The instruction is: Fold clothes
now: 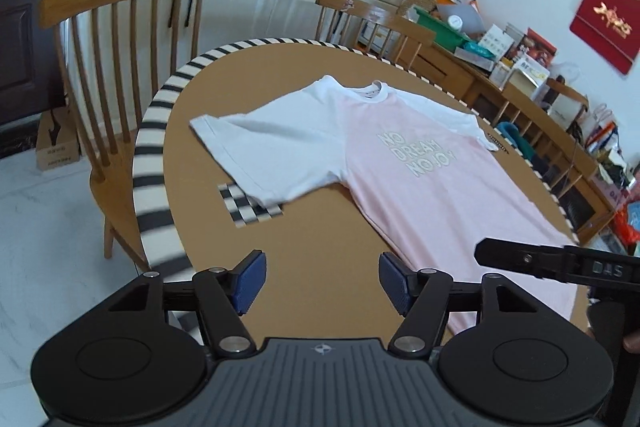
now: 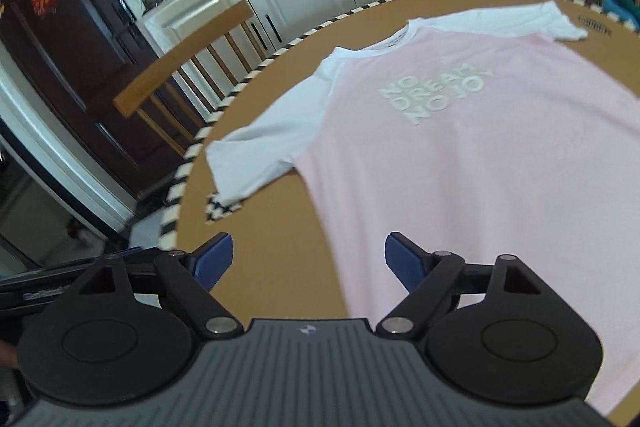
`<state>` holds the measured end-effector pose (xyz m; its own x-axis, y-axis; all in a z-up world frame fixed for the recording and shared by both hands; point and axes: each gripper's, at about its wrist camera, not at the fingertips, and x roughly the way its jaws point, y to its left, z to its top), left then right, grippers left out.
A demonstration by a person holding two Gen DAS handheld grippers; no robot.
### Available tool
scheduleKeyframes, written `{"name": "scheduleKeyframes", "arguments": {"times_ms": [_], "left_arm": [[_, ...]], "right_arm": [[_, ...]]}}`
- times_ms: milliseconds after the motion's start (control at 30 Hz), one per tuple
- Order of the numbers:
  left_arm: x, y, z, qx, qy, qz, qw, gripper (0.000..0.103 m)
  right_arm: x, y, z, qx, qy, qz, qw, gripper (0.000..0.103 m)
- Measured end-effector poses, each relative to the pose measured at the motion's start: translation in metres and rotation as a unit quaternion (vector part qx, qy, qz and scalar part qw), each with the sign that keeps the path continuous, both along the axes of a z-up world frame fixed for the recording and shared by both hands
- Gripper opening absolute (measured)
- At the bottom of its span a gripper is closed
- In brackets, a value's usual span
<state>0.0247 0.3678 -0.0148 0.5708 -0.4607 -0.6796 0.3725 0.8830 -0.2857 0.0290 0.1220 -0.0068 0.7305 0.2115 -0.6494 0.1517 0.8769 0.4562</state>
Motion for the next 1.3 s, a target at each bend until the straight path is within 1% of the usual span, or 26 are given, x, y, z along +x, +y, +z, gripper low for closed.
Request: {"name": "scheduleKeyframes", "arguments": {"times_ms": [100,133,167,200,233,267,300,367,467,533,567,633,700,733,800,867,967,1033,1133,1200,1233,1267,1300], "left_arm": [[0.041,0.003,0.000,0.010,-0.013,-0.041,0.9990,0.065],[0.055,0.004,0.001,0.013,-0.017,-0.053,0.9983,0.066],[0.069,0.006,0.001,0.018,-0.017,-0.062,0.9978,0.066],[0.084,0.008,0.000,0.023,-0.017,-0.070,0.9971,0.066],[0.098,0.011,0.000,0.026,-0.015,-0.079,0.9964,0.066],[0.113,0.014,-0.001,0.026,-0.009,-0.089,0.9957,0.066],[0.127,0.017,-0.002,0.025,-0.004,-0.103,0.9943,0.066],[0.155,0.023,-0.005,0.027,0.000,-0.140,0.9899,0.065],[0.201,0.025,-0.015,0.052,0.006,-0.196,0.9793,0.058],[0.234,0.024,-0.025,0.062,0.028,-0.234,0.9699,0.042],[0.249,0.023,-0.030,0.065,0.040,-0.254,0.9641,0.040],[0.276,0.020,-0.041,0.075,0.054,-0.299,0.9496,0.039],[0.295,0.015,-0.050,0.091,0.057,-0.350,0.9305,0.039],[0.304,0.012,-0.052,0.092,0.058,-0.375,0.9205,0.039],[0.318,0.010,-0.054,0.083,0.060,-0.415,0.9039,0.039],[0.330,0.009,-0.056,0.071,0.067,-0.449,0.8880,0.039],[0.342,0.006,-0.066,0.069,0.099,-0.477,0.8705,0.039],[0.341,0.004,-0.068,0.066,0.101,-0.496,0.8600,0.039],[0.334,0.000,-0.069,0.066,0.105,-0.520,0.8452,0.039],[0.327,-0.002,-0.070,0.066,0.111,-0.532,0.8367,0.039],[0.324,-0.002,-0.070,0.063,0.118,-0.538,0.8322,0.039],[0.321,-0.001,-0.071,0.062,0.122,-0.543,0.8287,0.039],[0.319,-0.001,-0.071,0.063,0.121,-0.546,0.8268,0.037]], "right_arm": [[0.015,0.004,-0.014,0.062,-0.012,-0.039,0.997,0.085],[0.022,0.005,-0.021,0.080,-0.015,-0.053,0.995,0.081],[0.030,0.007,-0.028,0.095,-0.012,-0.067,0.993,0.072],[0.040,0.009,-0.035,0.105,-0.003,-0.080,0.991,0.065],[0.049,0.012,-0.042,0.110,0.011,-0.096,0.989,0.050],[0.058,0.015,-0.047,0.117,0.026,-0.112,0.986,0.042],[0.065,0.019,-0.052,0.127,0.037,-0.125,0.983,0.042],[0.077,0.027,-0.059,0.149,0.047,-0.136,0.978,0.042],[0.088,0.042,-0.062,0.157,0.050,-0.154,0.974,0.041],[0.091,0.051,-0.062,0.159,0.047,-0.175,0.970,0.041],[0.092,0.055,-0.064,0.161,0.047,-0.188,0.968,0.041],[0.095,0.064,-0.067,0.168,0.051,-0.219,0.960,0.041],[0.097,0.072,-0.070,0.177,0.054,-0.253,0.950,0.042],[0.099,0.078,-0.071,0.179,0.055,-0.271,0.944,0.043],[0.104,0.093,-0.070,0.172,0.054,-0.312,0.933,0.043],[0.112,0.110,-0.070,0.160,0.052,-0.341,0.925,0.043],[0.128,0.133,-0.071,0.140,0.056,-0.371,0.916,0.042],[0.137,0.146,-0.070,0.125,0.058,-0.386,0.912,0.042],[0.148,0.158,-0.067,0.097,0.065,-0.397,0.910,0.041],[0.154,0.162,-0.066,0.076,0.071,-0.393,0.913,0.039],[0.158,0.162,-0.066,0.070,0.078,-0.389,0.915,0.029],[0.161,0.162,-0.067,0.069,0.085,-0.385,0.916,0.016],[0.164,0.163,-0.067,0.072,0.090,-0.384,0.916,0.013]]}}
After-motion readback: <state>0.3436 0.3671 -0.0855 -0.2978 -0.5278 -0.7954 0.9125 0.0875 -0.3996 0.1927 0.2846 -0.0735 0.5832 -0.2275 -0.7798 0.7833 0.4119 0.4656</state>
